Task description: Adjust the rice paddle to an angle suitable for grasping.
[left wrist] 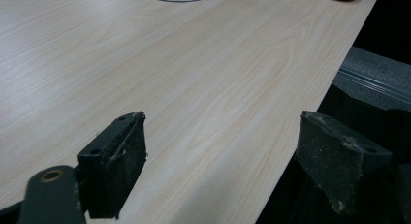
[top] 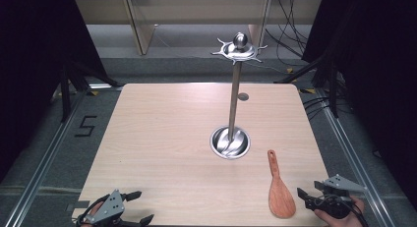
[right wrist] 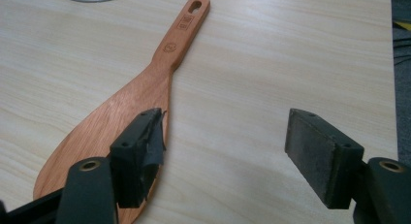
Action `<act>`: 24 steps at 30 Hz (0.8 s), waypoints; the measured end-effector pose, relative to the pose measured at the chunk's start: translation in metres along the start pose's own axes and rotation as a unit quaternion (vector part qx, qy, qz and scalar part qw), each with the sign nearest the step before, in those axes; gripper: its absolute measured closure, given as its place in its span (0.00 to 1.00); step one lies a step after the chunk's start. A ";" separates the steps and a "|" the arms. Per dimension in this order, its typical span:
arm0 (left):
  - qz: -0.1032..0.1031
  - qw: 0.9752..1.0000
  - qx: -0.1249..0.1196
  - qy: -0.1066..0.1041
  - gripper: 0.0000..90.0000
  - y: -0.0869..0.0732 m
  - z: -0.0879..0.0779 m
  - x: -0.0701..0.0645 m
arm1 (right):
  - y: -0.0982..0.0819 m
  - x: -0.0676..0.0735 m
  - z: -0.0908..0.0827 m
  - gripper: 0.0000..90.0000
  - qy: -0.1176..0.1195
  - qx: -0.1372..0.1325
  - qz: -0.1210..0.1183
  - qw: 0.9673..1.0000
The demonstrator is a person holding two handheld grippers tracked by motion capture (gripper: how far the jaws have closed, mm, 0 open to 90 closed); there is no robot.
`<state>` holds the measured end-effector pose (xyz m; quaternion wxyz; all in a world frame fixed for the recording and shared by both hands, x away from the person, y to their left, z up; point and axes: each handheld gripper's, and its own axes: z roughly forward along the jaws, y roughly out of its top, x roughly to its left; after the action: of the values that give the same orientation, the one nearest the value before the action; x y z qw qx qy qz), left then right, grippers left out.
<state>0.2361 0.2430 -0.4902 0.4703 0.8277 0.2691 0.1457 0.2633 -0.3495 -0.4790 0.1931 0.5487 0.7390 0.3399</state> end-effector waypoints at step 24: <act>-0.006 1.000 0.003 -0.002 0.20 0.000 0.001 0.000 | 0.039 0.008 0.021 0.37 0.026 0.038 -0.045 0.998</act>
<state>0.2361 0.2423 -0.4903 0.4695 0.8277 0.2733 0.1409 0.3013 -0.3298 -0.4652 0.1682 0.5133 0.7797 0.3167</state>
